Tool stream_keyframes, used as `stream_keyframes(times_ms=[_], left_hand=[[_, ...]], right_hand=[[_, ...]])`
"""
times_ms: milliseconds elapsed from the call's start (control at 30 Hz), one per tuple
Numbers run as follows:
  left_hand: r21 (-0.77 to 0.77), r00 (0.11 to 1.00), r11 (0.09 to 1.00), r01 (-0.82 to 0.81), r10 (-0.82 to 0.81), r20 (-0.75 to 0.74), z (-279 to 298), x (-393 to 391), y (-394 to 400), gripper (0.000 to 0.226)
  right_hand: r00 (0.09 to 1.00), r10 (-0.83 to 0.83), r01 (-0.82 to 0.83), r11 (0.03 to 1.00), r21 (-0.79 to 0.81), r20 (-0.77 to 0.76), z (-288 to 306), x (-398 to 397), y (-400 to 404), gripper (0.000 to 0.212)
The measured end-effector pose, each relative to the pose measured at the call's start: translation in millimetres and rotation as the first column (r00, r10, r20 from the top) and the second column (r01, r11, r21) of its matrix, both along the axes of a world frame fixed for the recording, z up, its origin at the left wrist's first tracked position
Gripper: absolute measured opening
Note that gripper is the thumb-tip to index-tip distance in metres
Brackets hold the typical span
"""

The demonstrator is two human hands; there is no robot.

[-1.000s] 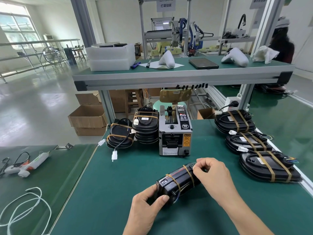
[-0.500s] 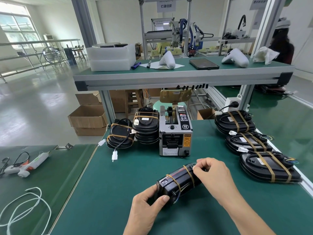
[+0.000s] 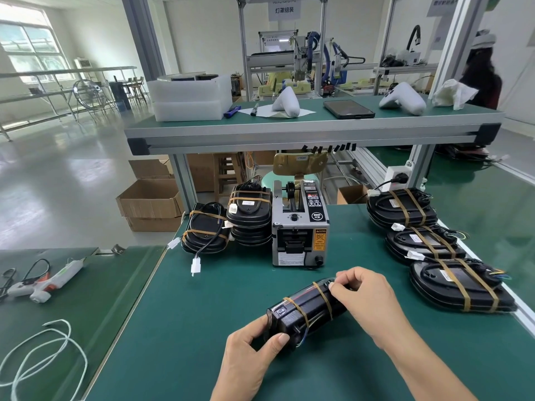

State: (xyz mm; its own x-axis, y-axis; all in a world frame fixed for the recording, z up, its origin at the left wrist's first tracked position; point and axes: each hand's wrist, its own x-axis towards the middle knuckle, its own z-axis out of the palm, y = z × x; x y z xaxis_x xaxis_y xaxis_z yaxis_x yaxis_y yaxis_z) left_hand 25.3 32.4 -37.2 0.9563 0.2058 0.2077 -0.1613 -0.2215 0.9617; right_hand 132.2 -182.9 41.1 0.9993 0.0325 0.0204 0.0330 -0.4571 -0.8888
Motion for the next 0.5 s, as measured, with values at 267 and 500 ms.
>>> stream_keyframes(times_ms=[267,500], left_hand=[[0.001,1.0,1.0,0.0,0.0,0.004,-0.9,0.3,0.2,0.046],[0.005,1.0,1.0,-0.003,0.003,-0.002,-5.1,1.4,2.2,0.048]], right_hand=[[0.996,-0.072,0.078,0.987,0.141,-0.047,-1.8,3.1,3.3,0.012],[0.998,-0.059,0.059,0.993,0.101,-0.006,-6.3,-3.7,11.7,0.017]])
